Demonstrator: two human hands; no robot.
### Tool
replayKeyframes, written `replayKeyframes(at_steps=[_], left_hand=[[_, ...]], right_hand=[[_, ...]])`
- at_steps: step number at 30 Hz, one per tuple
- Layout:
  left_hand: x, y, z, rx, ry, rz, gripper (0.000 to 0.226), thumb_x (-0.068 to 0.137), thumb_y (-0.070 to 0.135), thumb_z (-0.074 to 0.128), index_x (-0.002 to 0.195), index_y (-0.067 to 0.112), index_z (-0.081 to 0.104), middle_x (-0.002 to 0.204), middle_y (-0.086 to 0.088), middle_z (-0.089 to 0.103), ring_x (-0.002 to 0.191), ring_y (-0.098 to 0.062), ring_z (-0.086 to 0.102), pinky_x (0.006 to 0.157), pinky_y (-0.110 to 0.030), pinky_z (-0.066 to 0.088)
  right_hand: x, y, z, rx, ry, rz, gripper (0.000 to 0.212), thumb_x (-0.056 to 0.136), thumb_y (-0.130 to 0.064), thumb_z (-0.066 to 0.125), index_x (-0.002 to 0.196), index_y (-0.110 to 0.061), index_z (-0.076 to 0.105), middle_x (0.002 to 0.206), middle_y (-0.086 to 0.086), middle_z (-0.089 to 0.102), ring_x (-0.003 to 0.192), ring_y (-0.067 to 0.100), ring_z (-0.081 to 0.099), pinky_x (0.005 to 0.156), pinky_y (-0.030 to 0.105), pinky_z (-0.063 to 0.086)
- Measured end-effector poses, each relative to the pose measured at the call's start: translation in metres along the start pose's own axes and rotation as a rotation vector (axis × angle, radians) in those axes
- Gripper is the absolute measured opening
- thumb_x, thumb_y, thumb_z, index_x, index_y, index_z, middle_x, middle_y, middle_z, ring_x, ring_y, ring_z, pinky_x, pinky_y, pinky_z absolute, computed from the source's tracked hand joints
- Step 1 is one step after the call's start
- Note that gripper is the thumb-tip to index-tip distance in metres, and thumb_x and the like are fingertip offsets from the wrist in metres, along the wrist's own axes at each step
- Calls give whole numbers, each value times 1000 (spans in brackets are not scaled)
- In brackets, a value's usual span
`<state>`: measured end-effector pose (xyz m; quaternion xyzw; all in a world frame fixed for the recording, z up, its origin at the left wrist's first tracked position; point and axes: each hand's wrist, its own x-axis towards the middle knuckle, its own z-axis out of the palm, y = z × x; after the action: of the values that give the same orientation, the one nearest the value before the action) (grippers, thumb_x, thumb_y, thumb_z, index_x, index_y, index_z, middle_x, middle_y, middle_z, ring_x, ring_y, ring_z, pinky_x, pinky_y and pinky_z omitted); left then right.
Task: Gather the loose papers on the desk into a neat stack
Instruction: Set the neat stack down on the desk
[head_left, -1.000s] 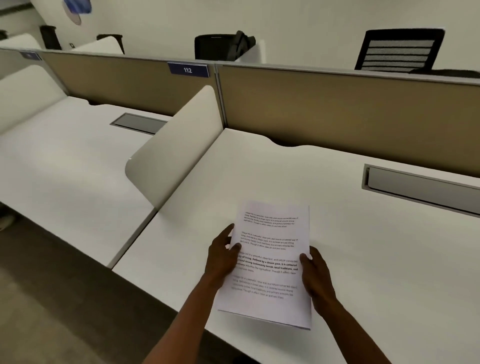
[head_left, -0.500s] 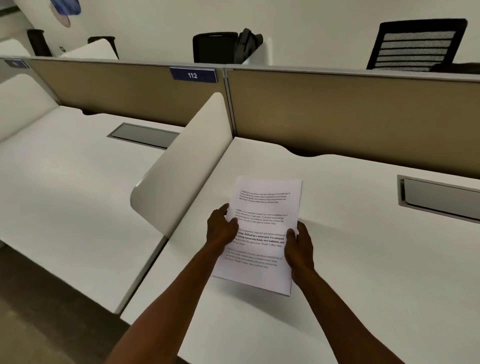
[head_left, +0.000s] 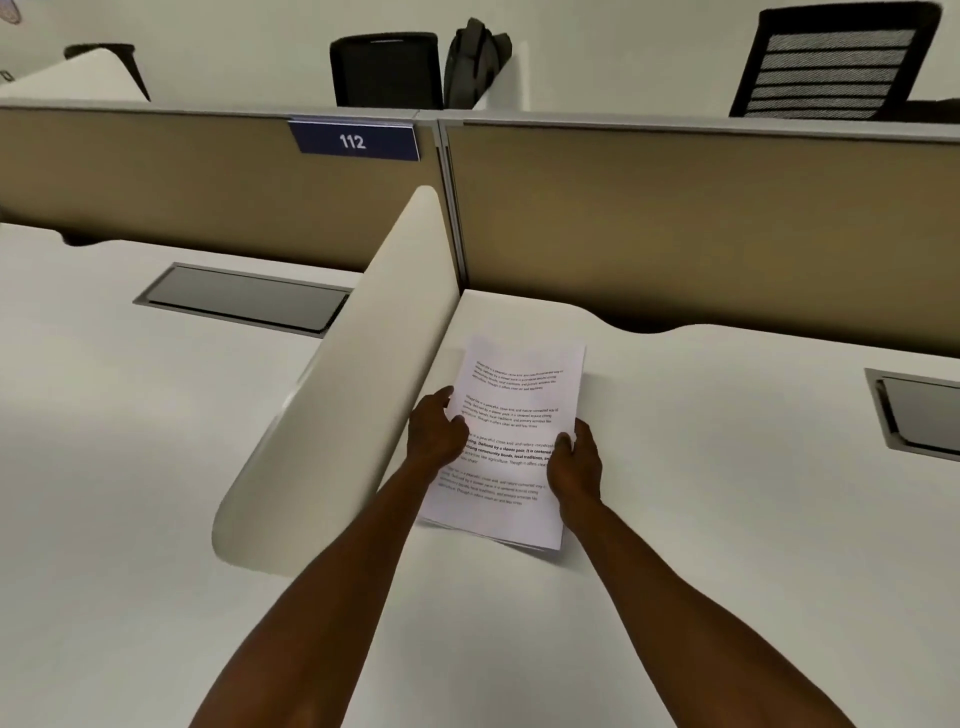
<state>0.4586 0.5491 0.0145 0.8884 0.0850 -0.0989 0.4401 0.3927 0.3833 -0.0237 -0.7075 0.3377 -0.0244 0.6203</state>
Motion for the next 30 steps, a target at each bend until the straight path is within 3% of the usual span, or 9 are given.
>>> replayKeyframes(at_steps=[8,14,19,26,30], left_hand=[[38,-5,6,100,-57,-29,65,91,11,61,151,2,39,154,-18,43,144,-30,40,121,-36,30],[29,-14,19,226,-1,-65,49,86,21,68,125,-6,54,137,-22,46,129,-39,42,103,-38,38],[15,-23,27,307,44,-12,61,87,28,68,138,-1,49,142,-17,43,132,-35,38,107,-42,35],[12,-31,23,360,-3,73,65,90,28,65,147,5,42,149,-11,39,135,-32,34,110,-39,31],[10,-33,21,359,-14,91,68,93,31,64,151,7,37,153,-10,35,139,-31,31,114,-39,29]], right_hand=[[22,-9,22,-238,146,-88,38,102,-15,39,138,-11,49,127,16,66,113,37,62,95,38,48],[20,-10,20,-443,185,-108,56,98,-25,54,146,0,39,134,23,49,121,39,53,101,42,43],[15,-4,15,-566,184,-125,45,92,-20,59,131,3,54,129,22,50,120,39,50,100,43,46],[15,-2,13,-621,117,-147,54,91,-15,58,140,5,46,136,21,44,125,37,44,105,39,39],[14,-1,11,-682,98,-151,58,92,-22,57,142,4,42,137,21,41,126,36,41,105,39,38]])
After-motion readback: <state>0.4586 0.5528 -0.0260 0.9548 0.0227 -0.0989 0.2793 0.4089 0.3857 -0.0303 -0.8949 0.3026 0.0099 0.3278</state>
